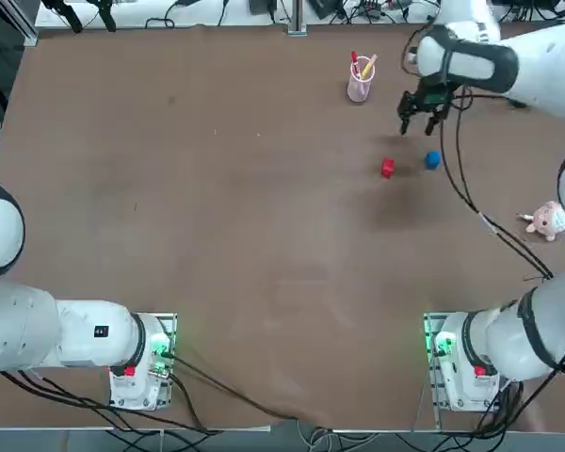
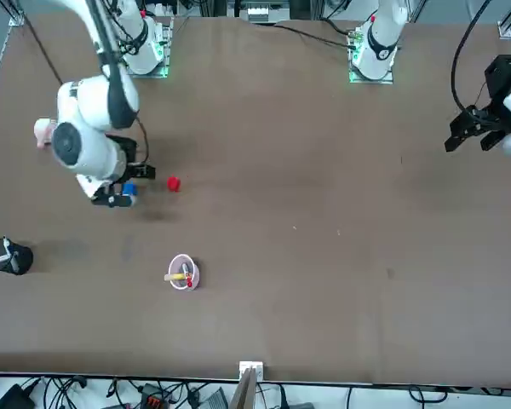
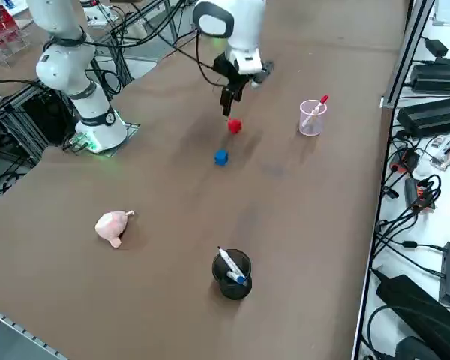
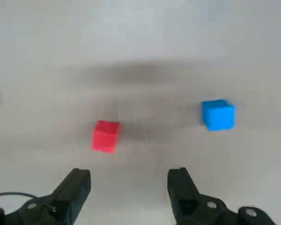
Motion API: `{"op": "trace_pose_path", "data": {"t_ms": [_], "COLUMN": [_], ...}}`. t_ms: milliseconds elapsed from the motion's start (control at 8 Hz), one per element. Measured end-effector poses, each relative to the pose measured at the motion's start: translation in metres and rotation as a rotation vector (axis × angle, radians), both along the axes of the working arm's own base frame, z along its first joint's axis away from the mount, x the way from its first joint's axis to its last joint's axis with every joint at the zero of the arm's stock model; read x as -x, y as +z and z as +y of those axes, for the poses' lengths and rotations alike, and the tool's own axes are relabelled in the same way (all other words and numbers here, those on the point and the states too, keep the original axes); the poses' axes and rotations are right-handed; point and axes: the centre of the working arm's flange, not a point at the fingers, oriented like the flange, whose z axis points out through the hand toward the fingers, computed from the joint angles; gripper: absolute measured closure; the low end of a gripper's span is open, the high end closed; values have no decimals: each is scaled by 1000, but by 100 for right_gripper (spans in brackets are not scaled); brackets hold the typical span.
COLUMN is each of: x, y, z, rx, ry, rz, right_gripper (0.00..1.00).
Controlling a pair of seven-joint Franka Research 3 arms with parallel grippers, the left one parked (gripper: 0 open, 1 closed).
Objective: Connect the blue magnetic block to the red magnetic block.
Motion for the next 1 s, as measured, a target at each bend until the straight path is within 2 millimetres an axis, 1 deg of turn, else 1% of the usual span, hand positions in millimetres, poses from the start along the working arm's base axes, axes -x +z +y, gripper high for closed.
{"op": "trace_pose_path", "data": {"t_ms": [125, 250, 500, 750, 1000], "x": [9, 16, 31, 45, 51], "y": [-19, -38, -63, -77, -86], "z": [21, 34, 42, 42, 37], "rx": [26, 49, 78, 93, 97], "ry": [-65, -153, -287, -315, -325], "rz": [-9, -31, -61, -54, -56], "right_gripper": [0, 0, 0, 0, 0]}}
